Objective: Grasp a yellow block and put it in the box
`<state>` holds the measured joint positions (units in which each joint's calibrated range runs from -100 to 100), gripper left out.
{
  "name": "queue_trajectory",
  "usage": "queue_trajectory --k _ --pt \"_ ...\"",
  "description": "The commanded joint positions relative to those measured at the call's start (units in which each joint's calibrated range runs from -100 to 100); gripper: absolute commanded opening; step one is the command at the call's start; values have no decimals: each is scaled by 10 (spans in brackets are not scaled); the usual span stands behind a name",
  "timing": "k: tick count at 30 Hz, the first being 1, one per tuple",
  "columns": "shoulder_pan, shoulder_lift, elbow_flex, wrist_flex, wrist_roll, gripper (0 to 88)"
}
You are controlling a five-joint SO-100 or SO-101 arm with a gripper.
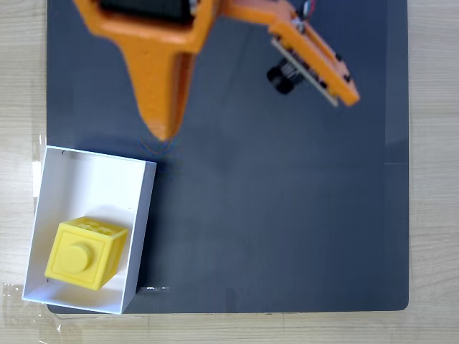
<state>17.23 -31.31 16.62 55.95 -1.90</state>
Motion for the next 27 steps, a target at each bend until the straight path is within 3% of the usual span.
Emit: queue_trajectory --k 1,10,15,18,27 --pt "-49 -178 181 1 1 17" --pt "-112 -508 576 17 13 10" --pt "-138 -666 688 121 42 10" --pt "-136 -679 721 189 42 10" --pt "-138 -676 751 182 40 16"
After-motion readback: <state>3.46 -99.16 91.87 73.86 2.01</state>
